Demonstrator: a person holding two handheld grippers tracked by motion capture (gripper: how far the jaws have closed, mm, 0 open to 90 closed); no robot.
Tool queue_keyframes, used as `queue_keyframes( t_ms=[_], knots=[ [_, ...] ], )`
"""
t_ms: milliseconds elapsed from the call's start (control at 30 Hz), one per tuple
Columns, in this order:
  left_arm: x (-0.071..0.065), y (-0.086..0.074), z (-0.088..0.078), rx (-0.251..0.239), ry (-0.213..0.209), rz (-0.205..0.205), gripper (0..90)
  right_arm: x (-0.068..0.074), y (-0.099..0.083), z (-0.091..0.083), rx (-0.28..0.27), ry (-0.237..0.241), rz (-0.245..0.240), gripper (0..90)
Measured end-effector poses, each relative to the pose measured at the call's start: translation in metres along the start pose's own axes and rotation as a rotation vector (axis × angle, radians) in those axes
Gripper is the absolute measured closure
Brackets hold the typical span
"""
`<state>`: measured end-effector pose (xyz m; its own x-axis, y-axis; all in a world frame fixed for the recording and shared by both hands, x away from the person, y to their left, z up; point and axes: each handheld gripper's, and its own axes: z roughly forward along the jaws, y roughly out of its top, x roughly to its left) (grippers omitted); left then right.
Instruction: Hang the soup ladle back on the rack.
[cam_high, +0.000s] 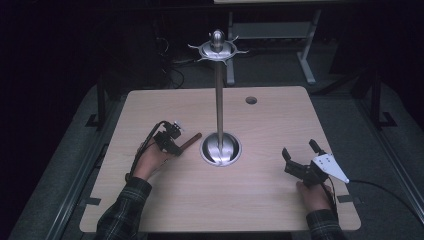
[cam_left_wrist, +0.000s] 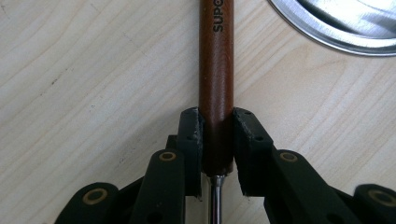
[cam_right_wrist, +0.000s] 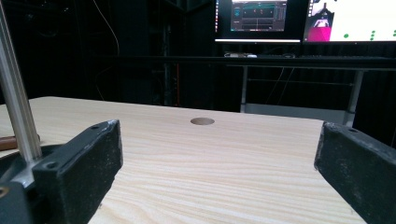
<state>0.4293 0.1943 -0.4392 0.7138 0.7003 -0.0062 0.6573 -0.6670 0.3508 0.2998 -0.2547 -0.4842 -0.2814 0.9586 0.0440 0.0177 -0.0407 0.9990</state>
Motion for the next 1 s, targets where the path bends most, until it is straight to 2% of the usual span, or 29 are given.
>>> queue_keyframes(
  t_ms=[267,333,500,567,700,800,1000],
  knots=[
    [0.003,-0.003,-0.001,-0.015,-0.030,-0.021,74.2,0.000,0.000,0.000,0.000,0.000,0.001,0.2],
    [0.003,-0.005,-0.004,-0.025,-0.026,-0.025,74.2,0.000,0.000,0.000,-0.001,0.001,0.003,0.2],
    [0.004,-0.010,-0.017,-0.093,-0.042,-0.038,74.2,0.000,0.000,0.000,0.000,0.000,0.001,0.2],
    [0.005,-0.012,-0.024,-0.113,-0.047,-0.027,74.2,0.000,0.000,0.000,0.000,0.000,0.000,0.2],
    [0.005,-0.015,-0.035,-0.177,-0.055,-0.031,74.2,0.000,0.000,0.000,-0.001,0.000,0.001,0.2],
    [0.004,-0.017,-0.044,-0.219,-0.073,-0.017,74.2,0.000,0.000,0.000,0.000,0.001,0.001,0.2],
    [0.001,-0.021,-0.059,-0.325,-0.123,-0.031,74.2,0.000,0.000,0.000,0.000,0.002,0.002,0.2]
  ],
)
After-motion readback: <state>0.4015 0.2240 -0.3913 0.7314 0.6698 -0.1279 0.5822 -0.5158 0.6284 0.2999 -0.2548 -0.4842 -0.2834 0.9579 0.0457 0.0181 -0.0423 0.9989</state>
